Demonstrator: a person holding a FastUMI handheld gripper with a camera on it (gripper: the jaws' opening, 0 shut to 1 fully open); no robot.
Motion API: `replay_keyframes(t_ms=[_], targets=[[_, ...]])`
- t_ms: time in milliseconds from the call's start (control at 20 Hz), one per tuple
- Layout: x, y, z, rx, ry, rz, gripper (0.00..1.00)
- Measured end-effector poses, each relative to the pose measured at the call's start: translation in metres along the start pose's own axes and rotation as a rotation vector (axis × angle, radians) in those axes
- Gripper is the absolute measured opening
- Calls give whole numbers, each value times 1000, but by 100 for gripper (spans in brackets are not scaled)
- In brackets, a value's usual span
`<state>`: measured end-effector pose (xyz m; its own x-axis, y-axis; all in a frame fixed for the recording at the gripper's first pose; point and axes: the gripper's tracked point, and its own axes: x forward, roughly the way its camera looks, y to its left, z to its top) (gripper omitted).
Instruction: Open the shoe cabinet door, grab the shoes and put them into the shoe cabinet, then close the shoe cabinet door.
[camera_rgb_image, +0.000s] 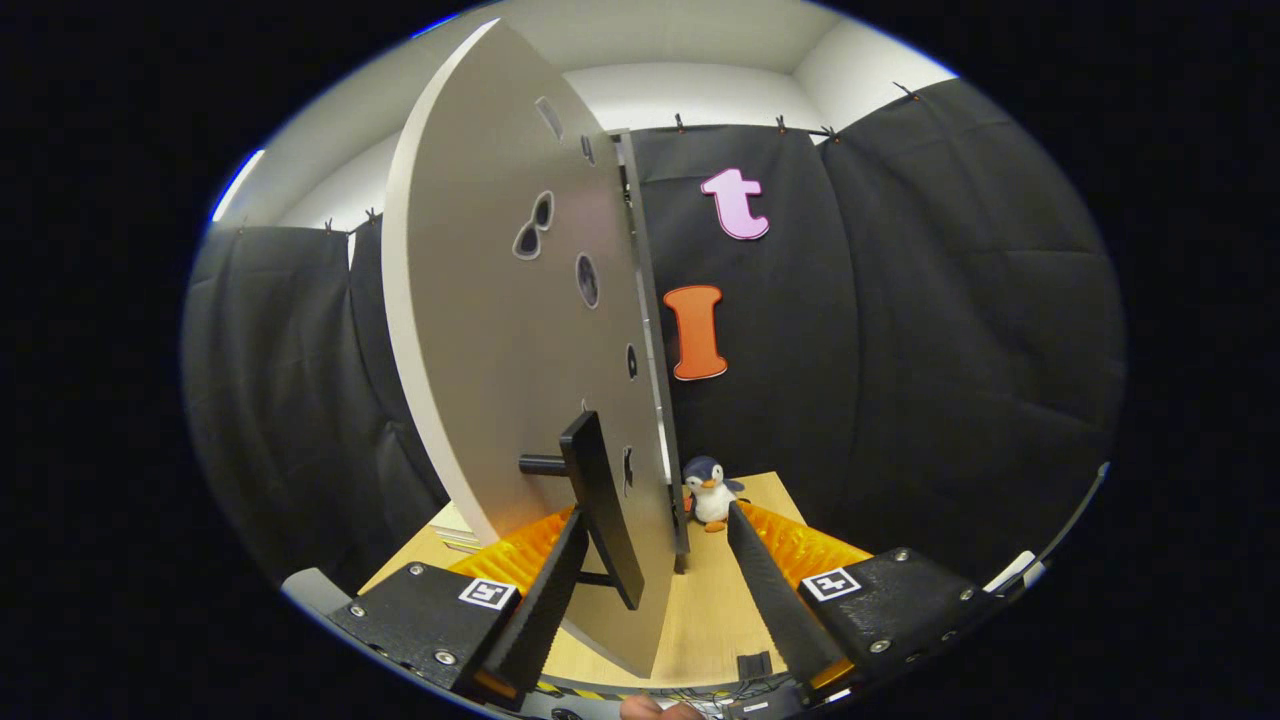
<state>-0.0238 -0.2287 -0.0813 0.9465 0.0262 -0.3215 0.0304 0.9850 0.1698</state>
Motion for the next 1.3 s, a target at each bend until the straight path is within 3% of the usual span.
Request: replay_keyframes(t_ms=[700, 1050, 1200, 1300], targets=[[70, 137, -6, -108, 49, -18, 90], [89, 173, 0, -176, 49, -173, 90], [83, 212, -9, -148, 47, -104, 90], [87, 220, -6, -191, 26, -100, 90]])
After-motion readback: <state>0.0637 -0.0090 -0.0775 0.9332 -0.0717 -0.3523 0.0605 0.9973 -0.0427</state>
